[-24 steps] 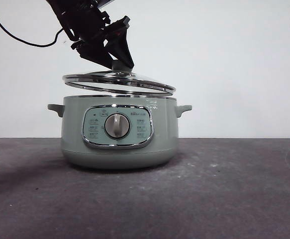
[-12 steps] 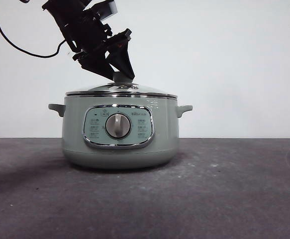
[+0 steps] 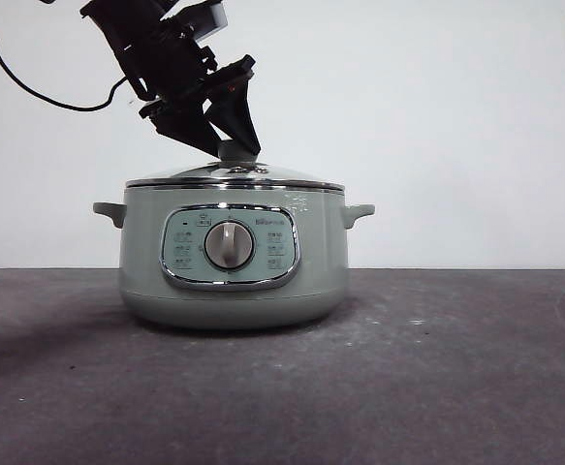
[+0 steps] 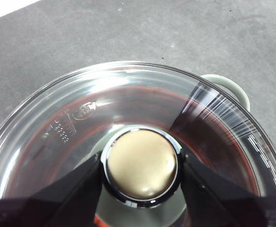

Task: Pick up the pumpkin,open the lid,put the pumpkin in the pot,close the lid

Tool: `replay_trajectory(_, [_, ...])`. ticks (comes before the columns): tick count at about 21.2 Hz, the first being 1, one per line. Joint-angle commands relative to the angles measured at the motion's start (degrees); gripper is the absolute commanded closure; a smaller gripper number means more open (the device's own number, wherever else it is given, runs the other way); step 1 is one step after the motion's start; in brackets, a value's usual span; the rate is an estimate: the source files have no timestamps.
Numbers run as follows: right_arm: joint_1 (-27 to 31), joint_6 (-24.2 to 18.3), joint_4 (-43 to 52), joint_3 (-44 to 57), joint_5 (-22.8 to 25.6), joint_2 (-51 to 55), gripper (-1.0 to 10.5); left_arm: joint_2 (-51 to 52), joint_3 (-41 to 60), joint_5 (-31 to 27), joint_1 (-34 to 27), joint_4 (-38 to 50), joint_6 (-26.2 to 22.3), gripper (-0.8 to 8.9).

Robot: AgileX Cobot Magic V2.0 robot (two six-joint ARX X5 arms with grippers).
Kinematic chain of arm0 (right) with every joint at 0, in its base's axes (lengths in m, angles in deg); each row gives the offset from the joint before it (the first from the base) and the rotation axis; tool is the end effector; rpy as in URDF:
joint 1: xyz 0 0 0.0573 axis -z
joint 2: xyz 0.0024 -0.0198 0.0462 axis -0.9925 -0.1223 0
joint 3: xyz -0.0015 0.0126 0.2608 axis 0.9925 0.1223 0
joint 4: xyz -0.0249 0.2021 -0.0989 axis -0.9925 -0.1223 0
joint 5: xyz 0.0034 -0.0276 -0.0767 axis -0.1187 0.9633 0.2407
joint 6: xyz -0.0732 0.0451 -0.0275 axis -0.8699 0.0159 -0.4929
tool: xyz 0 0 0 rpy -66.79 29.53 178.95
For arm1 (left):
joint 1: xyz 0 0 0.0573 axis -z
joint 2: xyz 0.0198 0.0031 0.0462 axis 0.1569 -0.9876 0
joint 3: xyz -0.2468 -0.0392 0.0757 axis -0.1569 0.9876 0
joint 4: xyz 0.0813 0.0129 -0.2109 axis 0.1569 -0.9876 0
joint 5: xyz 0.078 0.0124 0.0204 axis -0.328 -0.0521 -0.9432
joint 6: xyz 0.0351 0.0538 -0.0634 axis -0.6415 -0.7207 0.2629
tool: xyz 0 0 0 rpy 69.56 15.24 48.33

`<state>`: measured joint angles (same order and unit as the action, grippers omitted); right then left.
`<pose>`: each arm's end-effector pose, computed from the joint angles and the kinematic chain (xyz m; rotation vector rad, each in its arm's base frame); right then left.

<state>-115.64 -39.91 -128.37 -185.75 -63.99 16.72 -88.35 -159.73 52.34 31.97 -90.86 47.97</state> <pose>0.1729 0.1182 0.4464 -0.1394 0.5102 0.6368 0.3847 -0.1843 0.2763 0.2025 0.6356 -0.6865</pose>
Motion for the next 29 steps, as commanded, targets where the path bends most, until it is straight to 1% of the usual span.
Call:
replay_trajectory(1, [-0.1,0.1,-0.6,-0.1,-0.1,0.2,2.6,-0.2,-0.5,0.3,0.2,0.0,-1.2,5.13])
replay_trajectory(2, [-0.1,0.1,-1.0,-0.1,-0.1,0.2,2.6,-0.1,-0.5,0.3,0.2,-0.1,-1.0,3.97])
replay_trajectory(3, [-0.1,0.1,-1.4,-0.1,-0.1,0.2,2.6,-0.1,-0.5,0.3,0.2,-0.2,-1.0,3.23])
replay_trajectory(4, [-0.1,0.1,-2.0,-0.1,-0.1,0.2,2.6,-0.1,-0.5,0.3,0.2,-0.5,-0.9,2.86])
replay_trajectory(11, [-0.1,0.2,-5.5,-0.1,-0.1,0.2,2.6,1.6,-0.5,0.3,0.2,-2.3,-0.9,2.82])
replay_trajectory(17, [-0.1,0.1,-6.1,-0.1,-0.1,0.2,2.6,9.2,-0.5,0.4,0.2,-4.4,-0.9,2.82])
replay_trajectory(18, [-0.1,0.2,-6.1,-0.1,-0.2,0.2,2.6,10.5,-0.5,0.4,0.2,-5.7,-0.9,2.82])
replay_trajectory(19, [-0.1,0.1,-6.2,-0.1,-1.3,0.2,2.6,12.1,-0.5,0.4,0.2,-7.6,-0.9,2.82])
replay_trajectory(22, [-0.1,0.2,-6.5,-0.1,-6.0,0.2,2.6,16.9,-0.5,0.5,0.2,-13.6,-0.9,2.82])
replay_trajectory(26, [-0.1,0.2,-8.9,-0.1,-6.1,0.2,2.6,24.4,-0.5,0.9,0.2,-22.9,-0.9,2.83])
replay_trajectory(27, [-0.1,0.2,-10.1,-0.1,-6.1,0.2,2.8,26.5,-0.5,1.0,0.2,-25.9,-0.9,2.87])
replay_trajectory(28, [-0.1,0.2,-11.1,-0.1,-6.1,0.2,3.6,28.0,-0.5,1.6,0.2,-28.2,-0.9,3.52])
replay_trajectory(29, [-0.1,0.1,-12.1,-0.1,-6.1,0.2,5.2,29.8,-0.5,3.3,0.2,-30.6,-0.9,5.29])
